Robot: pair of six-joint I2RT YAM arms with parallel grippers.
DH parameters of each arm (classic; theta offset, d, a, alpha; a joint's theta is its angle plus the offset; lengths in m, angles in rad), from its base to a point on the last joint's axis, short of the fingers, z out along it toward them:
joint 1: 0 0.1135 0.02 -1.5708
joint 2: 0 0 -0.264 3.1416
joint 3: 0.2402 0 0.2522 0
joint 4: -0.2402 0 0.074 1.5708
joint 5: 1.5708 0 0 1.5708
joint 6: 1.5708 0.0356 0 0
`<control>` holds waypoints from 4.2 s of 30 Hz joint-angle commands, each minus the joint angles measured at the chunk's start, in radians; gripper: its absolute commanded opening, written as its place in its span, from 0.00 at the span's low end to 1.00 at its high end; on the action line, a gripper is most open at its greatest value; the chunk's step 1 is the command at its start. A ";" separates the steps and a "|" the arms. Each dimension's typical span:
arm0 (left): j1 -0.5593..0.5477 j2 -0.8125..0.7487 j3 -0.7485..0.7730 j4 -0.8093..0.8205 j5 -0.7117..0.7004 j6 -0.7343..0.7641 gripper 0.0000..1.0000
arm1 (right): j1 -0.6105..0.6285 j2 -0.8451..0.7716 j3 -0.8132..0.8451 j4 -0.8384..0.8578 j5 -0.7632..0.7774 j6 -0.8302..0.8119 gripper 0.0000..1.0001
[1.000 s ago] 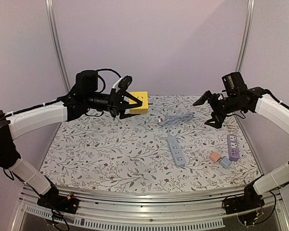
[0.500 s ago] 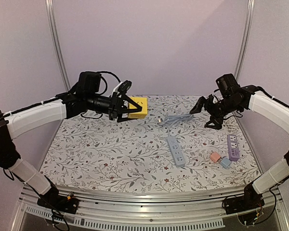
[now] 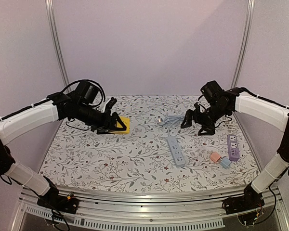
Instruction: Insert the plug
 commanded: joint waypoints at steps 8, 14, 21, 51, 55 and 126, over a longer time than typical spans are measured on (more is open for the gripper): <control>0.009 -0.115 -0.074 -0.147 -0.239 0.012 0.00 | 0.054 0.153 0.046 -0.026 0.010 -0.089 0.99; 0.009 -0.116 -0.057 -0.185 -0.239 0.059 0.00 | 0.074 0.204 0.045 0.021 -0.030 -0.121 0.99; 0.009 -0.097 -0.030 -0.215 -0.234 0.088 0.00 | 0.087 0.253 0.045 0.052 -0.089 -0.157 0.99; 0.018 -0.088 -0.032 -0.242 -0.273 0.162 0.00 | 0.178 0.419 0.090 0.074 -0.211 -0.198 0.99; 0.040 -0.073 -0.010 -0.268 -0.283 0.205 0.00 | 0.201 0.462 0.145 0.075 -0.243 -0.191 0.99; -0.143 0.116 0.272 -0.412 -0.452 0.542 0.00 | 0.221 0.267 0.117 0.075 -0.072 -0.201 0.99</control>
